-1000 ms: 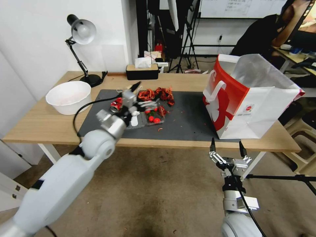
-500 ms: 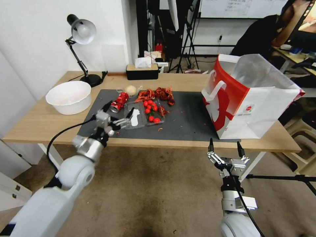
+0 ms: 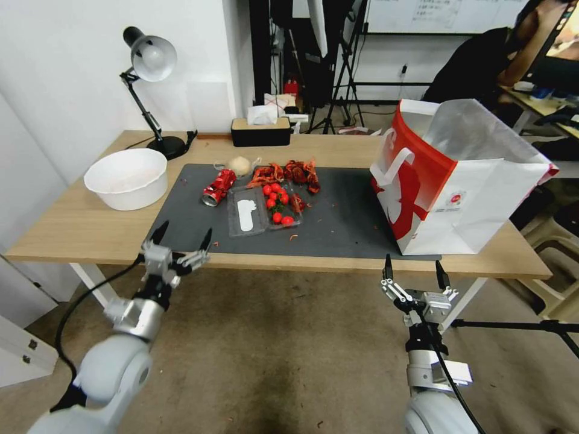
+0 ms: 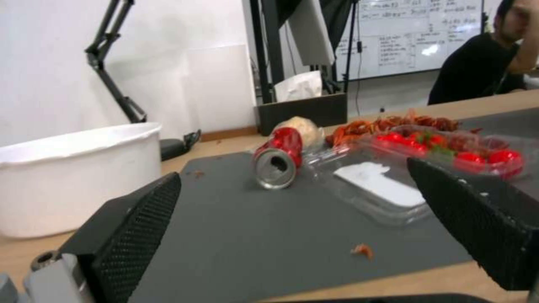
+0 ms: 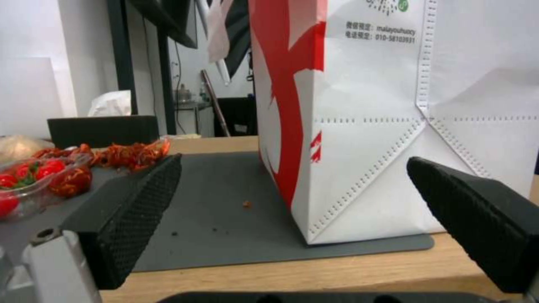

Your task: Pick up the trash from the table and place it into the takeout bag.

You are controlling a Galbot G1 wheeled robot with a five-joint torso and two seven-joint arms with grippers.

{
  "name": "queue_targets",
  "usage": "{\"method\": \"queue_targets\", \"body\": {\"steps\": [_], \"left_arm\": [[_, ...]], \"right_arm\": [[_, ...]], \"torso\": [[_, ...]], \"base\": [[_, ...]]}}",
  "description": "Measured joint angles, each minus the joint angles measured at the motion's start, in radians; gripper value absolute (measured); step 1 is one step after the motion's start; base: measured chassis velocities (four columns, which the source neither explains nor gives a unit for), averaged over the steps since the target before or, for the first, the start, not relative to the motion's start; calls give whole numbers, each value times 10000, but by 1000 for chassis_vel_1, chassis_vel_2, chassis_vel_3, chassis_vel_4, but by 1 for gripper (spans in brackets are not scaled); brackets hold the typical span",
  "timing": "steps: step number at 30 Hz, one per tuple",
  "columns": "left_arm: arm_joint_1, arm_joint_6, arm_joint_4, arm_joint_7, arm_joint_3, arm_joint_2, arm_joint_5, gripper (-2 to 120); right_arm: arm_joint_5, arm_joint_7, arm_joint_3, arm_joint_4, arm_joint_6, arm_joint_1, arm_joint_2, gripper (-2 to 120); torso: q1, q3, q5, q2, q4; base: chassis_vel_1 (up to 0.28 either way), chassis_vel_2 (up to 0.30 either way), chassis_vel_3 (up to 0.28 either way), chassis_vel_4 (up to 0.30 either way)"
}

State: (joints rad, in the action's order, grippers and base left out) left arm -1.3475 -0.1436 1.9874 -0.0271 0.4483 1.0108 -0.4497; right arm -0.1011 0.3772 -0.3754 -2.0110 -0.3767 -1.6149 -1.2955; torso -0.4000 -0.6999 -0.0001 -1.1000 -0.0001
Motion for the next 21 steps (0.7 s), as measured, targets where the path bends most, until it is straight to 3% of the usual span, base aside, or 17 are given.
{"method": "queue_targets", "body": {"steps": [7, 21], "left_arm": [[-1982, -1105, -203, -44, 912, 651, 733, 100], [-2537, -1601, -540, -66, 892, 874, 985, 100]], "right_arm": [[5, 125, -15, -22, 59, -63, 43, 100], [13, 195, -41, -8, 54, -82, -13, 100]], "torso": [[0, 0, 0, 0, 1], [0, -1, 0, 0, 1]], "base": [[0, 0, 0, 0], [0, 0, 0, 0]]}}
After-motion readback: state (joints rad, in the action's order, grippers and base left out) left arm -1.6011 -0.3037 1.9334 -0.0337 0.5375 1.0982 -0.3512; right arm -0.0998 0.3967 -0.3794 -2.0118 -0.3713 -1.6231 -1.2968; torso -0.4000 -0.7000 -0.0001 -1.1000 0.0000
